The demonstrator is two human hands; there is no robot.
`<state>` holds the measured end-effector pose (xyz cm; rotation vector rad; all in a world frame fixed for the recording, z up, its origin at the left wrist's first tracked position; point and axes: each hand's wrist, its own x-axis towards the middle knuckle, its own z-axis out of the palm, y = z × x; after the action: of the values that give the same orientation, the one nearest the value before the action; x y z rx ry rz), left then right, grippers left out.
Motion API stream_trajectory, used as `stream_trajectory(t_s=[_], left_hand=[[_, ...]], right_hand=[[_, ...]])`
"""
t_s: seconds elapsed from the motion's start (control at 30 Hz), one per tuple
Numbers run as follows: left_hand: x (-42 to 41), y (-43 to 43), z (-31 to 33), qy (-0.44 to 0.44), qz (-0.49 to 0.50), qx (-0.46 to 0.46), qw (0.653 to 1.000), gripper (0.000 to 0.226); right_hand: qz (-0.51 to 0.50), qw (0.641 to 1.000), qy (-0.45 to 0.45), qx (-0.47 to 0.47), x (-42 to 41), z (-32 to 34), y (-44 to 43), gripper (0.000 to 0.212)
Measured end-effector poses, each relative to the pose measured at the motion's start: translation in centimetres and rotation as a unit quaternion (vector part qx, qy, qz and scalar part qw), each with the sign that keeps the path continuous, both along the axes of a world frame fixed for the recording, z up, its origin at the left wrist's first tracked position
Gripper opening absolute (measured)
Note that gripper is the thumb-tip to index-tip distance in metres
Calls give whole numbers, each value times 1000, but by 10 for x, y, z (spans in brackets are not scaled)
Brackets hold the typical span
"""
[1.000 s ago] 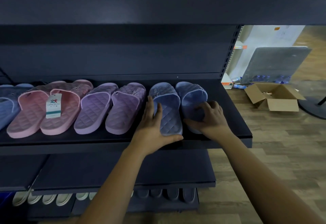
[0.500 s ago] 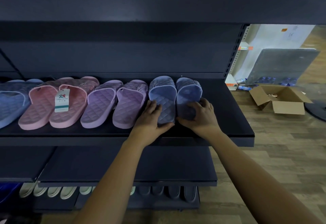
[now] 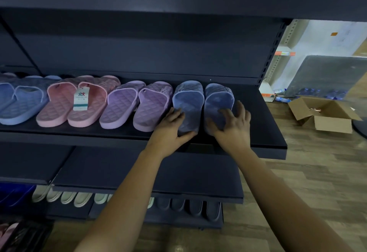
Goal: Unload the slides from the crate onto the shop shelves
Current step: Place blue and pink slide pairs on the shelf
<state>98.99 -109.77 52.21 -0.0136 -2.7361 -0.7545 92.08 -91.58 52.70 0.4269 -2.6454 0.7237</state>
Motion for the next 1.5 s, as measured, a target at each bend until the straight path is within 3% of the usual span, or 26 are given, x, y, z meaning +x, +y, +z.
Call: stream_trajectory(t_s=[0.1, 0.33, 0.63, 0.8, 1.03, 1.5], left_hand=[[13, -5, 2, 24, -6, -6, 1000, 53], [90, -50, 1, 166, 100, -66, 979, 28], [281, -185, -30, 45, 307, -90, 946, 41], [411, -273, -41, -10, 382, -128, 915, 32], [550, -364, -63, -78, 441, -97, 889, 30], [624, -633, -113, -146, 489, -76, 857, 26]], right_hand=[[29, 996, 86, -21, 8, 5, -8, 37], [271, 959, 57, -68, 58, 9, -87, 22], [451, 891, -23, -33, 200, -28, -252, 22], [493, 869, -33, -15, 315, -45, -355, 25], [531, 841, -93, 33, 431, -70, -464, 29], [509, 838, -177, 83, 472, -141, -737, 27]])
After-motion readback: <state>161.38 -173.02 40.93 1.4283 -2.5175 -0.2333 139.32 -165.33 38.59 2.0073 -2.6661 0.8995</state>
